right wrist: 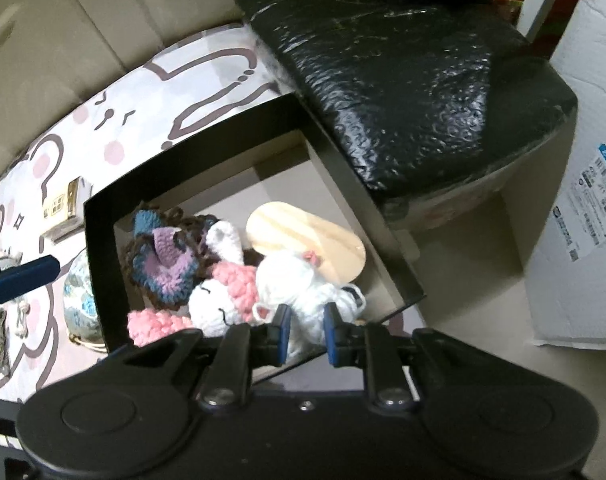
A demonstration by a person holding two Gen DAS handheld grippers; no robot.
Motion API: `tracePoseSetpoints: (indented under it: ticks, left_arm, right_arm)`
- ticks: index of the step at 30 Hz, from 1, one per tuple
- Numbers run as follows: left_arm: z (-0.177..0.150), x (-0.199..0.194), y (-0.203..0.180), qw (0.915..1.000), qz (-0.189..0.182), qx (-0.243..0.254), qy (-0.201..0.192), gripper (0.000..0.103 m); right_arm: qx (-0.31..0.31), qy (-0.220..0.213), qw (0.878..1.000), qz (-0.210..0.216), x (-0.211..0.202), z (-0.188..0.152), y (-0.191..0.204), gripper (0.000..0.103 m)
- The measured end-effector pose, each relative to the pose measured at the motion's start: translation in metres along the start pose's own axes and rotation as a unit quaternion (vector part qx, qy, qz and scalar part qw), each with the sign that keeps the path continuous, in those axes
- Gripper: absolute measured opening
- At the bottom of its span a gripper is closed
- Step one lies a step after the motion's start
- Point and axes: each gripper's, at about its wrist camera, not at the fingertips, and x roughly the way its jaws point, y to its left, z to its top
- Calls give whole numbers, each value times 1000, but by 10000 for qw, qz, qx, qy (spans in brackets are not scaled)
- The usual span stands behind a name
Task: Organize objects
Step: 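Release pink doll into black box with left tool while right tool releases yarn ball, then withdraw both open tools from the black box back over the bed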
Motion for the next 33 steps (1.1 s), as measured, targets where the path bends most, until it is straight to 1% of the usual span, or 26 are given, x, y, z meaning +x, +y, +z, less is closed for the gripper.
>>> tracePoseSetpoints:
  ticks: [2,6,8,11,14,16,20,23,25,26,28,33]
  left_arm:
    - [0,-2,0,10000,10,-75,7,83]
    - [-1,-7,2,9996,18,-279,-13,83]
    - [-1,-9,4,9991,11,-425,-6,83]
    - [0,-14,7,9978,10,-667,-29,83]
    - [0,-20,10,9960,33,-890,-91,83]
    - [1,-24,12,9946,98,-1025,-131,83]
    - [1,-32,18,9911,288,-1287,-204,83]
    - [-1,-38,24,9877,384,-1488,-271,84]
    - [-2,-41,28,9856,446,-1597,-321,88]
    - [-3,-43,29,9845,481,-1650,-351,90]
    - [-4,-46,31,9827,522,-1734,-390,92]
    - [-7,-53,38,9761,606,-2028,-491,96]
  right_arm:
    - [110,-96,9999,11,-6,0,-3,19]
    - [450,-415,9979,187,-24,3,-13,24]
    - [496,-556,9970,196,-32,2,-14,25]
    - [488,-759,9958,177,-42,1,-14,27]
    - [445,-930,9945,199,-50,0,-12,31]
    - [384,-1005,9939,238,-53,-2,-11,37]
    - [230,-1134,9931,202,-58,-5,-8,42]
    - [187,-1236,9920,179,-64,-9,-8,49]
    - [129,-1326,9909,170,-68,-11,-8,58]
    - [79,-1376,9904,142,-70,-13,-7,60]
    - [-38,-1462,9892,75,-74,-16,-5,67]
    - [-168,-1607,9869,-14,-81,-22,-3,80]
